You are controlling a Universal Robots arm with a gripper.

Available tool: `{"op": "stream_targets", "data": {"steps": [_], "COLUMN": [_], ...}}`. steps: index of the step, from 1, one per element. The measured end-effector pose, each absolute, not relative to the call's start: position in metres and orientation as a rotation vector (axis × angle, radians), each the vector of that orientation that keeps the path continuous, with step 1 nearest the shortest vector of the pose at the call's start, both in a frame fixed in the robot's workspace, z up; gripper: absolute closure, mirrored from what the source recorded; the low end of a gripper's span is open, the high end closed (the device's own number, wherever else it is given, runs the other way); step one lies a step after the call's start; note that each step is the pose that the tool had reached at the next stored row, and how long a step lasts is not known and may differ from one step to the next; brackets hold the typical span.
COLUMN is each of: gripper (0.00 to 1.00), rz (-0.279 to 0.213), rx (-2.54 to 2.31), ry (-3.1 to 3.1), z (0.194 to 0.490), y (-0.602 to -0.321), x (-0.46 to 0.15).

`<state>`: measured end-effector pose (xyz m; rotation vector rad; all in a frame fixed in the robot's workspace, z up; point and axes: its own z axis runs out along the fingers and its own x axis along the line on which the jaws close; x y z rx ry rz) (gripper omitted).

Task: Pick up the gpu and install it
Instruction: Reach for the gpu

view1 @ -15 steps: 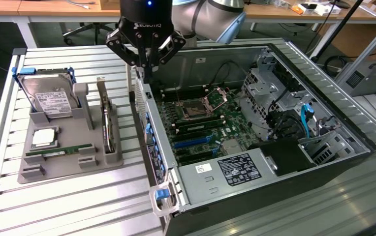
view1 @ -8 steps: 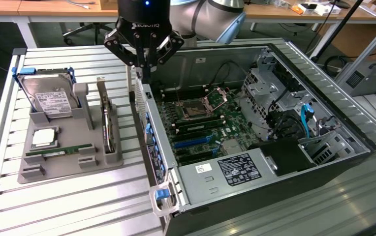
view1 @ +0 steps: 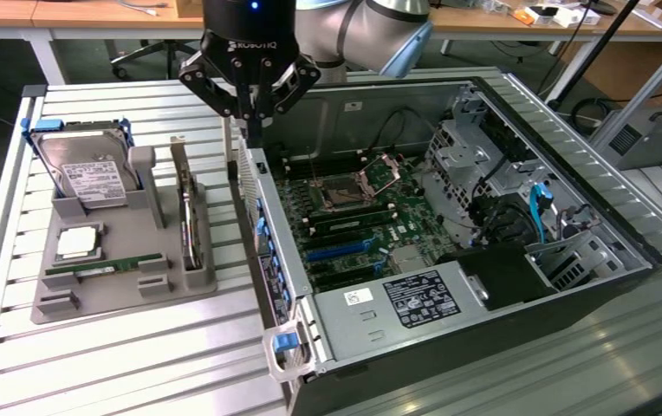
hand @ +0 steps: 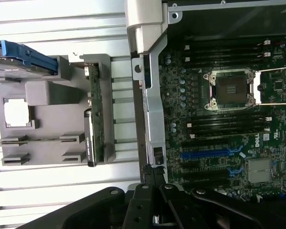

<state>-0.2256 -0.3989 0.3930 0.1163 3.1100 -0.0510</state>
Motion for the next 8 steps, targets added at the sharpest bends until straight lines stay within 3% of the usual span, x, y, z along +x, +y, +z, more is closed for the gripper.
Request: {"op": "stream_targets", "data": {"steps": [8], "gripper": [0.89], "rz": [-0.051], "rx": [0.116], "ry": [3.110], "z": [0.3930], "y": [-0.3989], "x": [-0.2288]}}
